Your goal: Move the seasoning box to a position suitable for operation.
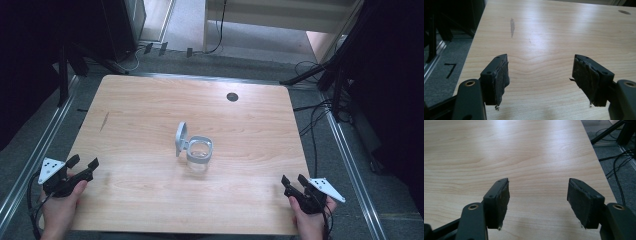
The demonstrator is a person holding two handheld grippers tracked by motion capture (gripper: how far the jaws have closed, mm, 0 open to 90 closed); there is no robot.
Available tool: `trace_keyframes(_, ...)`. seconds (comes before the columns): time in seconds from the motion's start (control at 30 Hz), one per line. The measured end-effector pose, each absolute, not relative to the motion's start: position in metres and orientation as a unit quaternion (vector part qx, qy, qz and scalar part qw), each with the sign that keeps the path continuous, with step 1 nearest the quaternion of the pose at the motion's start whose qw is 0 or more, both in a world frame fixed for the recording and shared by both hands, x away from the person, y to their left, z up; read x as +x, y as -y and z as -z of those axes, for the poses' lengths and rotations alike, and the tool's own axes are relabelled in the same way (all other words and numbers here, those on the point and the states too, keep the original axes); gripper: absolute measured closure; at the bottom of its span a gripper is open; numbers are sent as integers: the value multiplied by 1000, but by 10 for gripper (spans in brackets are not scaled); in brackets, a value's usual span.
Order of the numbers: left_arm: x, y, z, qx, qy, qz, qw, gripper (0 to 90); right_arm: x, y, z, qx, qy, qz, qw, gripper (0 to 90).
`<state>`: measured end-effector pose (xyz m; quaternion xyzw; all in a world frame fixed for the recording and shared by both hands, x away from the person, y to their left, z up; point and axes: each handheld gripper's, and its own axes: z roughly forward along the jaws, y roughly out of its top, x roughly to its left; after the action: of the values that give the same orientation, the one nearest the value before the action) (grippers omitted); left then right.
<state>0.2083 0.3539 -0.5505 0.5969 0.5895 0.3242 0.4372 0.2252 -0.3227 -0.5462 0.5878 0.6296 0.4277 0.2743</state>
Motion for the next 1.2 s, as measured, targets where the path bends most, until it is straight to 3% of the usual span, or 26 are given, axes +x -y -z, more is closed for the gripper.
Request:
trace_keyframes(0.17,208,-346,550,593,-595,-352,413,414,225,317,545,581,-632,-417,298,399)
trace_keyframes(0.23,208,-340,548,607,-582,-342,419,542,225,317,543,577,-631,-427,295,428)
trace_keyframes(0.27,208,-338,548,614,-577,-337,420,542,225,318,542,578,-627,-431,295,457)
trace_keyframes(0.33,210,-332,545,609,-584,-297,447,639,229,321,538,577,-620,-464,259,542)
trace_keyframes(0.4,213,-320,541,617,-577,-279,457,669,232,321,537,574,-621,-478,237,555)
trace_keyframes(0.43,214,-314,539,622,-571,-277,459,714,235,313,533,567,-625,-481,239,615)
trace_keyframes(0.5,214,-298,535,629,-558,-273,467,757,236,308,531,562,-631,-477,242,640)
trace_keyframes(0.7,219,-244,525,659,-523,-238,486,887,252,257,518,520,-671,-470,243,839)
trace_keyframes(0.77,222,-226,522,671,-511,-231,485,900,258,242,514,504,-680,-474,243,897)
trace_keyframes(1.2,230,-140,519,699,-482,-199,490,900,307,165,513,452,-719,-490,198,900)
